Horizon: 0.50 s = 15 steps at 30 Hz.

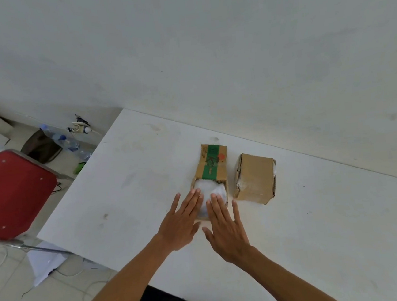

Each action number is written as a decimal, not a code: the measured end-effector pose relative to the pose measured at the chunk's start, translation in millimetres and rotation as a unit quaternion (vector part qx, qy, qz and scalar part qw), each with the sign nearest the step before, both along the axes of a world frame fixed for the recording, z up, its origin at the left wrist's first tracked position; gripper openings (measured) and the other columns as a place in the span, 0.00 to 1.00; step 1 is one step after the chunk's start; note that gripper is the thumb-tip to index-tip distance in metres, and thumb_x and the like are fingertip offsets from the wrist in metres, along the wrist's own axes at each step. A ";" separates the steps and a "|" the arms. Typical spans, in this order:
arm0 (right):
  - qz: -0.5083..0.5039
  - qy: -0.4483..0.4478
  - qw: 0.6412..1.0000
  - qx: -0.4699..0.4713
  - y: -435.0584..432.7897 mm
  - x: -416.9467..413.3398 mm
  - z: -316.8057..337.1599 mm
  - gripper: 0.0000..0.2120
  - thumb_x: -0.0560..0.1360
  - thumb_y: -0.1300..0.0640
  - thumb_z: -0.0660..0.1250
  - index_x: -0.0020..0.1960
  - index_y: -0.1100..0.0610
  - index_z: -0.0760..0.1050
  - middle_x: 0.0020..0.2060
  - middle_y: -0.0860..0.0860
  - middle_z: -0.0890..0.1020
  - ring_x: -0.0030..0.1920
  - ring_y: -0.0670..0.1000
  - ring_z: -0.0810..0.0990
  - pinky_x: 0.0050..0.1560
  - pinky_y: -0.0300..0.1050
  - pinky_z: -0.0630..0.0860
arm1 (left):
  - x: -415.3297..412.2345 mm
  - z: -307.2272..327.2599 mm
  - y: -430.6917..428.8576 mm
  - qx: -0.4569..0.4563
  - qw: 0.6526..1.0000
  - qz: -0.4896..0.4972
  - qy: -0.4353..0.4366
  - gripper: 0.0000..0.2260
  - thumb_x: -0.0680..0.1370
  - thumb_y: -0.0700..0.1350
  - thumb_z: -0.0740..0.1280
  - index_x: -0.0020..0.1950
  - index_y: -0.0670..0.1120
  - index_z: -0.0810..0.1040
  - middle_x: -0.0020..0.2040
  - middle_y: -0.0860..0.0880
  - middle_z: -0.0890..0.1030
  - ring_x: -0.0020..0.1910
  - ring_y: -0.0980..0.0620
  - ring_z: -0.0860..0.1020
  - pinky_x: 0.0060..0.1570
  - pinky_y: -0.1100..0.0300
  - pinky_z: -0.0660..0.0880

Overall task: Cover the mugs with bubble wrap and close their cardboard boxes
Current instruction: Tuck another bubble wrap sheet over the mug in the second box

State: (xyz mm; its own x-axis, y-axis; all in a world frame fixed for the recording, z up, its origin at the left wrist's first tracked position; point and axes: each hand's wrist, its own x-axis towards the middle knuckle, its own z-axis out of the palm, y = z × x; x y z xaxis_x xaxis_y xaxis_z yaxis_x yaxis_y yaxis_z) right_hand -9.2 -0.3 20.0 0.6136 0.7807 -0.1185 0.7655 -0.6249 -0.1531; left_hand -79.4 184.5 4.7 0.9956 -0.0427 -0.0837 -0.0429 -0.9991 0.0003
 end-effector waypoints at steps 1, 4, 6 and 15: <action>0.007 0.005 1.000 -0.014 -4.6 -4.4 -2.8 0.36 0.81 0.37 0.47 0.80 0.60 0.50 0.80 0.58 0.49 0.80 0.58 0.45 0.75 0.67 0.50 | -5.1 -2.2 -3.2 -0.002 1.000 0.003 0.007 0.34 0.83 0.60 0.55 0.82 0.42 0.50 0.82 0.41 0.51 0.82 0.42 0.48 0.75 0.37 0.57; 0.027 -0.008 0.998 -0.057 -12.7 -8.8 -12.3 0.40 0.80 0.34 0.48 0.80 0.62 0.49 0.80 0.60 0.49 0.80 0.61 0.46 0.76 0.67 0.48 | -11.7 -7.6 -11.8 -0.008 1.000 0.026 0.006 0.36 0.82 0.61 0.57 0.82 0.43 0.50 0.83 0.41 0.49 0.82 0.42 0.46 0.76 0.37 0.57; 0.038 -0.006 0.997 -0.072 -12.4 -6.4 -12.9 0.41 0.80 0.34 0.50 0.80 0.63 0.50 0.79 0.62 0.50 0.80 0.62 0.47 0.75 0.65 0.48 | -10.8 -6.0 -15.4 -0.019 0.999 0.036 0.015 0.37 0.81 0.63 0.57 0.82 0.44 0.50 0.83 0.42 0.48 0.82 0.42 0.46 0.75 0.36 0.57; -0.005 0.015 0.998 0.060 7.3 19.4 16.6 0.23 0.82 0.51 0.54 0.76 0.56 0.63 0.78 0.57 0.62 0.79 0.55 0.55 0.78 0.58 0.47 | 4.2 -0.6 -13.0 -0.110 0.992 0.041 -0.042 0.25 0.83 0.51 0.59 0.77 0.40 0.65 0.77 0.39 0.68 0.76 0.41 0.66 0.70 0.40 0.69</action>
